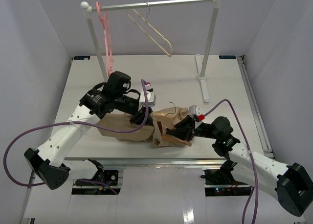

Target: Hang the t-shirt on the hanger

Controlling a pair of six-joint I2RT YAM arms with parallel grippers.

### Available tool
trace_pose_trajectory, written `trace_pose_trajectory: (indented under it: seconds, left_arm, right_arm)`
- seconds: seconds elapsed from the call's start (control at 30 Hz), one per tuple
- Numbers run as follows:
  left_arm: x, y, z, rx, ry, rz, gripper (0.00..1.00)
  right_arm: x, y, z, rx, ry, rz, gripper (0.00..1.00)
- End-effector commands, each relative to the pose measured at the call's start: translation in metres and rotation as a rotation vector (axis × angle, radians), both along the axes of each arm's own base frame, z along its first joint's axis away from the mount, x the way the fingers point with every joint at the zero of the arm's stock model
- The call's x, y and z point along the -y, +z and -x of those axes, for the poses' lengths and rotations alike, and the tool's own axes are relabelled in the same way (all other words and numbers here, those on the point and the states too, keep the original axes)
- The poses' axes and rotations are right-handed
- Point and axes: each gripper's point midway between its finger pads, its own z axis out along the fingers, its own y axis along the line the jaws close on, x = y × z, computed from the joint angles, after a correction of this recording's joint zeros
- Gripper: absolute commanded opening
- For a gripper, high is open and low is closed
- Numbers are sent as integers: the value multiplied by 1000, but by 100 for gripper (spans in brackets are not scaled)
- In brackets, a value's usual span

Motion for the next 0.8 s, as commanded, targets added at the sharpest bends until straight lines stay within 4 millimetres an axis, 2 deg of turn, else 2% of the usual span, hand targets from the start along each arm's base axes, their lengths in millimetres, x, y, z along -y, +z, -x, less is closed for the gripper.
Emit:
trace_pose_trajectory:
  seconds: [0.0,0.1,0.17,0.27,0.4,0.53,0.6,0.73,0.77]
  left_arm:
    - [11,8,18,-60,-85,47,37]
    - [10,6,19,-67,-84,44,38]
    - [10,3,21,-76,-87,39,35]
    - [8,-3,23,-71,-94,32,0]
    - [7,-13,23,-84,-77,16,0]
    - [10,-17,5,-105,50,-10,0]
    - [9,-20,-4,-118,127,-27,0]
    - [3,-27,-32,-105,354,-38,0]
    - [0,-26,-35,-103,400,-27,0]
  right_arm:
    - [-10,51,-16,71,-30,-58,8]
    - [-11,51,-17,73,-24,-42,8]
    - [-11,51,-18,78,-30,-40,8]
    - [-10,55,-18,90,-39,-48,8]
    - [-8,54,-22,90,-61,-32,8]
    - [-4,54,-35,74,-116,-12,10]
    - [-1,50,-42,45,-146,-6,17]
    - [5,51,-57,-25,-238,0,44]
    - [9,53,-66,-49,-300,-3,47]
